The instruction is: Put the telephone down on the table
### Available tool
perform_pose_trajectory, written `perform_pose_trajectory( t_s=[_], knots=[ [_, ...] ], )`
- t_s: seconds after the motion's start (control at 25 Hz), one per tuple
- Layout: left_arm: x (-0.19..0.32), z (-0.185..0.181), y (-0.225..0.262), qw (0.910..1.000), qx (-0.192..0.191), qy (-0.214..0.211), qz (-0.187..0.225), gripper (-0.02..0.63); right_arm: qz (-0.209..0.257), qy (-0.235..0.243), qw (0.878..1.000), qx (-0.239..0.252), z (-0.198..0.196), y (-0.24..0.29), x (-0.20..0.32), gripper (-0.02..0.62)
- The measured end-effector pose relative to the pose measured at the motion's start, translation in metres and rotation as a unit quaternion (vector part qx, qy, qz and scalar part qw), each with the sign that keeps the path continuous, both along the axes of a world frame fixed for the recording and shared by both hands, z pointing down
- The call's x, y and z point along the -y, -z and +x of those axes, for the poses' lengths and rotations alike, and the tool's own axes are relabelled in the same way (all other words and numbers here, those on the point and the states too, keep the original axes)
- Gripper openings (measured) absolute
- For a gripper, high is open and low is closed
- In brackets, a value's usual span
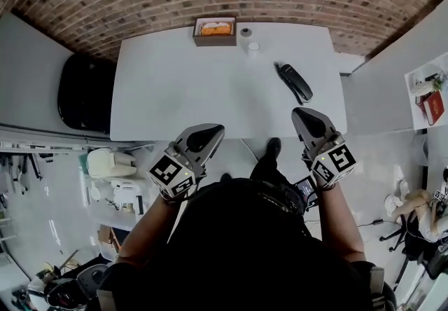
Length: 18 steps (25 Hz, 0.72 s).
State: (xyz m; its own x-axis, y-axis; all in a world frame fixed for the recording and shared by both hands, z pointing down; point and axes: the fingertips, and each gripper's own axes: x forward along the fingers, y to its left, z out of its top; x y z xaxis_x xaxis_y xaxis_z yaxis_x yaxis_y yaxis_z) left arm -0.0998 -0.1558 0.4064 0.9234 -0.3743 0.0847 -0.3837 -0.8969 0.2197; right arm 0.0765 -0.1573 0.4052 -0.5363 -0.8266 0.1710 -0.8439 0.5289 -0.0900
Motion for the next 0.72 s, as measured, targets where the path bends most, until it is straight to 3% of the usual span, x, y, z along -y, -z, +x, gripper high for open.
perform_pose_trajectory(
  t_s=[0.16, 0.32, 0.52, 0.72],
  knots=[
    [-0.033, -0.043, 0.001, 0.9999, -0.006, -0.012, 0.0, 0.008, 0.003, -0.018, 1.0, -0.009, -0.039, 0.007, -0.038, 0.021],
    [-0.067, -0.06, 0.0, 0.999, -0.011, -0.042, -0.007, 0.008, 0.004, -0.037, 0.999, -0.02, -0.061, 0.02, -0.077, 0.021],
    [-0.097, -0.059, 0.011, 0.9979, -0.026, -0.06, 0.0, 0.008, 0.002, -0.047, 0.999, -0.027, -0.068, 0.031, -0.111, 0.021],
    [-0.134, -0.045, 0.01, 0.9978, -0.018, -0.064, 0.001, 0.008, -0.001, -0.044, 0.999, -0.016, -0.055, 0.032, -0.147, 0.021]
  ],
)
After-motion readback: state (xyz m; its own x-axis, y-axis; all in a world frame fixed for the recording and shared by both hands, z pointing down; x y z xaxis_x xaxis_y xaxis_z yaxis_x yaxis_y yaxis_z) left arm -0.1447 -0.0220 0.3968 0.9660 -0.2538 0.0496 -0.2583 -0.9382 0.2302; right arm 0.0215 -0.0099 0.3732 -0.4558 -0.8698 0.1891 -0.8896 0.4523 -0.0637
